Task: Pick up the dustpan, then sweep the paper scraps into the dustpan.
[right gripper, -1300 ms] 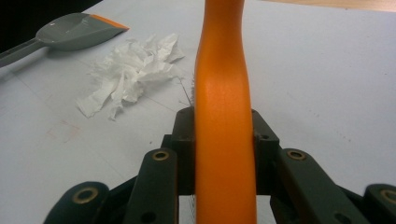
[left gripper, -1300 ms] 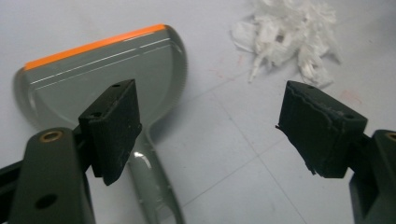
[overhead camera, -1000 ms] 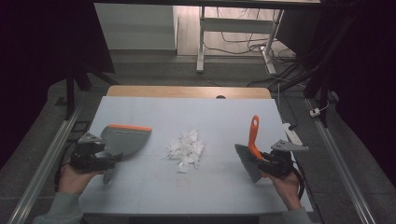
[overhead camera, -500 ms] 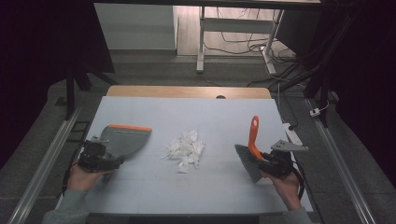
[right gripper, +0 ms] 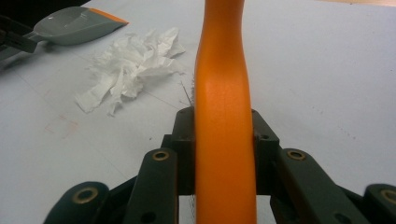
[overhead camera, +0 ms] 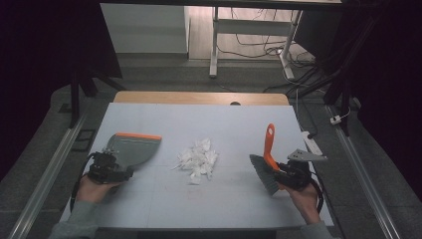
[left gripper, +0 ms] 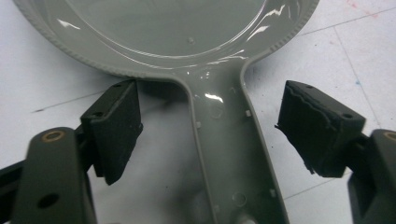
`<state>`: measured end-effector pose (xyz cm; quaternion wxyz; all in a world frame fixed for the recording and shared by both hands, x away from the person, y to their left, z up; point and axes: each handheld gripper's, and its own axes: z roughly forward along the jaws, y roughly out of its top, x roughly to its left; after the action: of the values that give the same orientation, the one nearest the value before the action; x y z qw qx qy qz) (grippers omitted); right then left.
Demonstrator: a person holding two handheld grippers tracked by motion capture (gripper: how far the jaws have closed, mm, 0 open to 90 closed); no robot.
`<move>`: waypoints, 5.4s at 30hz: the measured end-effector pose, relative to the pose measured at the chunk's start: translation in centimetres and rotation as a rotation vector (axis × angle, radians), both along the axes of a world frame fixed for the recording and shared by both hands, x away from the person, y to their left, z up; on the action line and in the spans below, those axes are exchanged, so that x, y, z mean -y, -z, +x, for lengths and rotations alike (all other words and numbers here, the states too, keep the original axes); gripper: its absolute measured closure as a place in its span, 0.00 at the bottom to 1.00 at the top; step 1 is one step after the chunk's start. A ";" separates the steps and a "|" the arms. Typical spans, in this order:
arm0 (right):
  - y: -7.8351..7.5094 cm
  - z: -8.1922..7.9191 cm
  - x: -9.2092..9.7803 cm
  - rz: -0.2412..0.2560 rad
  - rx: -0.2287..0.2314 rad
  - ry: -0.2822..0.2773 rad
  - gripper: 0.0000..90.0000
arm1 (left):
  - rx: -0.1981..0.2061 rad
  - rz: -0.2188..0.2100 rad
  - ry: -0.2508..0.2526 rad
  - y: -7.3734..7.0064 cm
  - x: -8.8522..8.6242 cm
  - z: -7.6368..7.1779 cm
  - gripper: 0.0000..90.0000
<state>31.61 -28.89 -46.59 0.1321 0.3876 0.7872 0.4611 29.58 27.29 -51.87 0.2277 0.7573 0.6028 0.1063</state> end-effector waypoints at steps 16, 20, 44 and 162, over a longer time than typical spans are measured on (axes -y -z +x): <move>0.1 0.1 0.1 -0.003 -0.001 0.009 0.78 | 0.009 -0.052 -0.042 0.6 -0.4 0.5 0.49; 0.1 0.1 0.1 -0.005 -0.001 0.013 0.78 | 0.016 -0.051 -0.048 1.0 -0.3 0.7 0.55; 0.0 0.0 0.3 -0.007 0.004 0.020 0.78 | 0.072 -0.072 -0.059 0.7 -1.5 0.1 0.69; -0.3 0.1 -1.1 0.000 0.040 0.000 0.78 | 0.093 -0.153 0.550 -2.4 -0.7 -7.1 0.69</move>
<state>31.74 -27.75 -46.27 0.1477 0.3785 0.7844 0.4687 22.51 27.95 -49.43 0.3316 0.8674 0.3699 0.0294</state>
